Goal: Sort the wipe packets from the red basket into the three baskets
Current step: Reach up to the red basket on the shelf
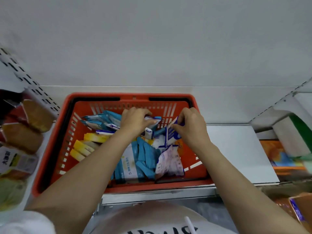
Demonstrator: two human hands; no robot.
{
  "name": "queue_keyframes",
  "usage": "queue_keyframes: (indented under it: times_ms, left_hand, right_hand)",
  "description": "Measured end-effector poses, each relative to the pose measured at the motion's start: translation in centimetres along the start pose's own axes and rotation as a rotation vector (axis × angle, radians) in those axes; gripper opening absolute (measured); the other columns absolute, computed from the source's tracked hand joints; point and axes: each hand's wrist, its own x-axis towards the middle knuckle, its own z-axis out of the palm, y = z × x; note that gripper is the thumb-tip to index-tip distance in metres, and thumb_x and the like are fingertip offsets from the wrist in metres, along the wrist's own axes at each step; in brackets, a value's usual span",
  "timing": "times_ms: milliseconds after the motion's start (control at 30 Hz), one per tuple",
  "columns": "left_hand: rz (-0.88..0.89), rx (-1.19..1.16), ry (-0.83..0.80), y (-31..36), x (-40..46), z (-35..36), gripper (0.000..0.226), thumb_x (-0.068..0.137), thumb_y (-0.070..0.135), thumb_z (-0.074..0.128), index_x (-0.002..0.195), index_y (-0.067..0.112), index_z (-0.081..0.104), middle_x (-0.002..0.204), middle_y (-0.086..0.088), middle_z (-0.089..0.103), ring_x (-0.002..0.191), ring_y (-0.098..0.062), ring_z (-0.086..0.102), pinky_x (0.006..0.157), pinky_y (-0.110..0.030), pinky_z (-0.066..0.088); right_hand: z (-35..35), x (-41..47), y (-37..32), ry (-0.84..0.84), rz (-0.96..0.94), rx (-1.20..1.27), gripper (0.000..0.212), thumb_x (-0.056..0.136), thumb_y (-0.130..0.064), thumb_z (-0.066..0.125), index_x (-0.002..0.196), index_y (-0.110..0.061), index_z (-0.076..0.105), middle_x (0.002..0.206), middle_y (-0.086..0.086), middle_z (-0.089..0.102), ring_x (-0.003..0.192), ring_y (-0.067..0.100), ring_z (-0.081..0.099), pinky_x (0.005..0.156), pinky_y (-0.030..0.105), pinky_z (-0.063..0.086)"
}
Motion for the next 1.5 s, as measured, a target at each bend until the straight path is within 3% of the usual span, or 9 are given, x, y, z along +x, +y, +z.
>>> queue_keyframes:
  times_ms: [167,500,633,800,1000,1067,1167,1300,1500]
  left_hand:
    - [-0.059,-0.079,0.057,-0.2,0.4,1.2,0.01,0.086,0.039,0.07,0.089,0.03,0.073,0.094,0.003,0.071,0.1,-0.022,0.059,0.087,-0.037,0.042]
    - [-0.116,-0.671,0.204,-1.6,-2.9,-5.0,0.005,0.099,0.023,0.054,0.096,0.025,0.052,0.082,-0.007,0.071,0.063,-0.021,0.072,0.066,-0.044,0.061]
    - [-0.116,-0.819,0.186,-2.5,-4.7,-4.6,0.018,0.1,0.022,0.054,0.086,0.033,0.051,0.092,-0.004,0.071,0.081,-0.021,0.073,0.077,-0.047,0.06]
    - [-0.039,-0.632,0.136,-1.9,-7.0,-4.6,0.019,0.094,0.033,0.063,0.083,0.025,0.051,0.109,0.002,0.068,0.101,-0.016,0.062,0.067,-0.024,0.051]
    - [0.04,-0.645,0.148,-1.6,-8.3,-5.1,0.042,0.089,0.054,0.058,0.097,0.014,0.066,0.138,0.003,0.058,0.13,-0.012,0.05,0.085,-0.018,0.047]
    - [0.023,-0.63,0.205,-1.5,-8.5,-5.1,0.044,0.092,0.05,0.057,0.104,0.01,0.071,0.123,0.0,0.068,0.116,-0.013,0.06,0.075,-0.003,0.039]
    - [-0.018,-0.65,0.276,-1.7,-8.4,-4.5,0.031,0.085,0.041,0.072,0.086,0.011,0.063,0.109,0.001,0.069,0.102,-0.009,0.064,0.074,-0.013,0.046]
    - [-0.083,-0.716,0.158,-1.2,-8.5,-4.4,0.063,0.074,0.04,0.083,0.125,0.025,0.049,0.124,0.007,0.058,0.102,-0.009,0.06,0.076,-0.029,0.055]
    - [-0.206,-0.99,0.088,-1.0,-8.3,-4.2,0.077,0.076,0.028,0.085,0.14,0.027,0.042,0.105,0.01,0.064,0.094,-0.005,0.065,0.078,-0.037,0.059]
  right_hand:
    - [-0.8,0.3,0.5,-0.082,0.175,0.097,0.057,0.077,-0.024,0.083,0.128,-0.017,0.059,0.128,0.005,0.052,0.107,0.022,0.062,0.092,0.04,0.056]
    - [-0.1,0.9,-1.3,-0.088,0.362,0.352,0.019,0.086,-0.025,0.076,0.079,-0.022,0.058,0.093,-0.001,0.067,0.093,0.018,0.066,0.079,0.046,0.059]
    - [0.7,1.1,-2.7,-0.138,0.423,0.573,0.019,0.094,-0.023,0.066,0.092,-0.006,0.057,0.098,0.016,0.068,0.083,0.024,0.071,0.074,0.045,0.062]
    - [0.6,0.0,-5.0,-0.172,0.588,1.177,0.014,0.099,-0.004,0.054,0.11,-0.007,0.048,0.108,0.018,0.063,0.089,0.021,0.071,0.058,0.026,0.06]
    - [1.2,-0.9,-6.3,-0.314,0.604,1.459,0.064,0.075,0.001,0.05,0.138,0.006,0.042,0.126,0.026,0.061,0.104,0.031,0.066,0.08,0.043,0.059]
    - [1.2,-1.5,-6.6,-0.398,0.612,1.481,0.072,0.066,-0.006,0.048,0.136,0.012,0.045,0.122,0.026,0.062,0.106,0.035,0.06,0.086,0.043,0.054]
    - [1.5,-2.2,-6.8,-0.442,0.602,1.51,0.075,0.062,-0.009,0.046,0.135,0.011,0.047,0.12,0.021,0.062,0.106,0.035,0.057,0.089,0.043,0.051]
    - [1.2,-3.6,-7.0,-0.464,0.591,1.496,0.055,0.077,-0.017,0.057,0.13,-0.004,0.056,0.12,0.014,0.066,0.107,0.029,0.065,0.088,0.039,0.054]
    - [1.9,-5.5,-6.7,-0.073,0.616,1.194,0.054,0.078,-0.013,0.082,0.126,-0.01,0.058,0.112,0.011,0.072,0.099,0.026,0.072,0.084,0.044,0.059]
